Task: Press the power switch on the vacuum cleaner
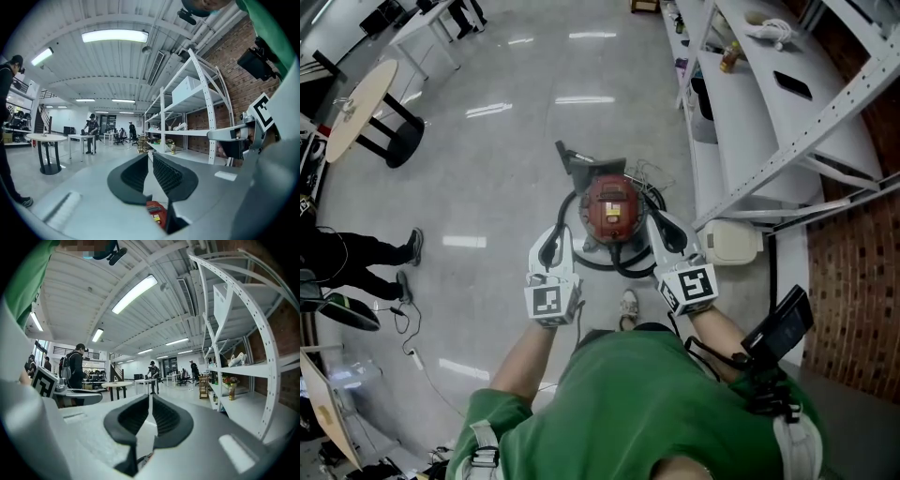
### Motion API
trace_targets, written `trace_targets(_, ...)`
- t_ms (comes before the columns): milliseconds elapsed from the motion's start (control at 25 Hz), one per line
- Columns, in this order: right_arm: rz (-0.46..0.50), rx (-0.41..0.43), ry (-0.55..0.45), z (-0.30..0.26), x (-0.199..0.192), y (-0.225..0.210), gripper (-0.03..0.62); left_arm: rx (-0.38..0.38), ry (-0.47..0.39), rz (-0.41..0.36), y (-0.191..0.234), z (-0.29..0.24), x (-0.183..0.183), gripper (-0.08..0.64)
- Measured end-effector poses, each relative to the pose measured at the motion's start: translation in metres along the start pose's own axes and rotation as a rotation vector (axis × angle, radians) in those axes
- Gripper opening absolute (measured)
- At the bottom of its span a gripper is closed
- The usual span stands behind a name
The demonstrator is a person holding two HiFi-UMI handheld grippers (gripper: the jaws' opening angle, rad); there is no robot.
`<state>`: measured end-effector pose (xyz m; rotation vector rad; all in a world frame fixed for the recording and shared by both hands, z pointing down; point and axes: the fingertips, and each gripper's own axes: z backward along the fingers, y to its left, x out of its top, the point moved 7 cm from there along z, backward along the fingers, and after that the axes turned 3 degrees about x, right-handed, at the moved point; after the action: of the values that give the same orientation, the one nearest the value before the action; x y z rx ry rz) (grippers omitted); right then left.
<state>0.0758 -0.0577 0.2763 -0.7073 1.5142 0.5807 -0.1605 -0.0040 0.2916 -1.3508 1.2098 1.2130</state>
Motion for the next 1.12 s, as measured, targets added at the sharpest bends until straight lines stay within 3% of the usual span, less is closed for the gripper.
trace_targets(800,-0.014,-0.145,0.045,0.107,-0.006,0.15,0.005,-0.123,-0.013,0.022,0.027,0.157,-0.009,0.028)
trace_targets(1120,-0.027,-0.154,0.075,0.139,-0.015,0.165,0.003,-0.127,0.002,0.025,0.022,0.19,-0.016,0.025)
